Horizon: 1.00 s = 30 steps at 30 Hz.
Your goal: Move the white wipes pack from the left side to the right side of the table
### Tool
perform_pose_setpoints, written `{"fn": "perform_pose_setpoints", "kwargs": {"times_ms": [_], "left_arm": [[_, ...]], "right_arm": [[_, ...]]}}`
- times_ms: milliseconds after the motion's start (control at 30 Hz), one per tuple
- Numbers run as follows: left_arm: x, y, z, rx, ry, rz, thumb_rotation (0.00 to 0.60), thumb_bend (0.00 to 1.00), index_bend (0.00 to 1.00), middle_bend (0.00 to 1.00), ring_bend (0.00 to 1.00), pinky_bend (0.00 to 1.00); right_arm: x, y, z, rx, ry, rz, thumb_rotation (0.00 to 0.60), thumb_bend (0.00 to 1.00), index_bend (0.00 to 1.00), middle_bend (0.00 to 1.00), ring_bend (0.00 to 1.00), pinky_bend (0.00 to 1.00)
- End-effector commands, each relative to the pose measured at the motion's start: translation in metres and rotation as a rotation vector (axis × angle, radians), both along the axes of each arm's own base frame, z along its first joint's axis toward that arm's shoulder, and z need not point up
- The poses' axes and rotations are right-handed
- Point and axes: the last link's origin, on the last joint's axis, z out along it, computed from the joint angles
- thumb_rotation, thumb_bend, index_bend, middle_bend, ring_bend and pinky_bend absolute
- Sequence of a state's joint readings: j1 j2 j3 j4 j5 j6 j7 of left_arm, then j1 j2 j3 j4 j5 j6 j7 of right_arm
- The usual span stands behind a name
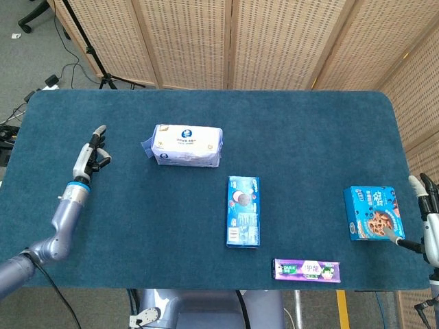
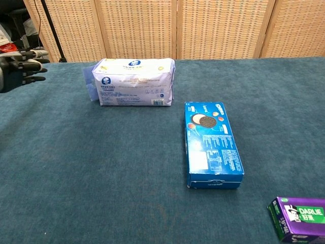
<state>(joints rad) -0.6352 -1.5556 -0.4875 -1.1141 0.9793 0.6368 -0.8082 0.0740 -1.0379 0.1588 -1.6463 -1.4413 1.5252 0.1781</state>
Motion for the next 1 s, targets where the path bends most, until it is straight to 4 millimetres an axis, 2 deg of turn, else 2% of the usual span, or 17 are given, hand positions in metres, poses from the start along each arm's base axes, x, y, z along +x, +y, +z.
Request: {"fn": "perform_pose_setpoints", "kwargs": {"times_ms": [33, 267, 333, 467, 667, 800, 1000], "left_arm": [[0.022, 0.016, -0.02, -0.002, -0.113, 0.006, 0.6, 1.0, 0.0, 0.0, 0.0, 0.0], [0.051, 0.03, -0.043, -0.048, -0.192, -0.009, 0.6, 1.0, 0.0, 0.0, 0.0, 0.0], [0.069, 0.03, -0.058, -0.091, -0.191, -0.042, 0.6, 1.0, 0.0, 0.0, 0.0, 0.0], [0.084, 0.03, -0.07, -0.12, -0.208, -0.055, 0.6, 1.0, 0.0, 0.0, 0.0, 0.0], [0.118, 0.027, -0.088, -0.158, -0.196, -0.122, 0.6, 1.0, 0.0, 0.0, 0.0, 0.0], [0.155, 0.023, -0.1, -0.181, -0.176, -0.202, 0.6, 1.0, 0.0, 0.0, 0.0, 0.0], [0.192, 0.018, -0.117, -0.202, -0.17, -0.239, 0.6, 1.0, 0.0, 0.0, 0.0, 0.0]], "right_arm": [[0.0, 0.0, 0.0, 0.001, 0.002, 0.0, 0.6, 0.0, 0.0, 0.0, 0.0, 0.0], [-0.002, -0.001, 0.0, 0.003, 0.005, -0.002, 0.6, 0.0, 0.0, 0.0, 0.0, 0.0], [-0.003, -0.002, 0.001, -0.002, 0.004, -0.008, 0.6, 0.0, 0.0, 0.0, 0.0, 0.0], [-0.003, -0.002, 0.001, 0.001, 0.004, -0.009, 0.6, 0.0, 0.0, 0.0, 0.0, 0.0], [-0.003, -0.002, 0.0, 0.006, 0.006, -0.007, 0.6, 0.0, 0.0, 0.0, 0.0, 0.0], [-0.005, -0.002, 0.001, 0.002, 0.004, -0.015, 0.6, 0.0, 0.0, 0.0, 0.0, 0.0], [-0.006, -0.003, 0.002, 0.001, -0.001, -0.019, 0.6, 0.0, 0.0, 0.0, 0.0, 0.0]]}}
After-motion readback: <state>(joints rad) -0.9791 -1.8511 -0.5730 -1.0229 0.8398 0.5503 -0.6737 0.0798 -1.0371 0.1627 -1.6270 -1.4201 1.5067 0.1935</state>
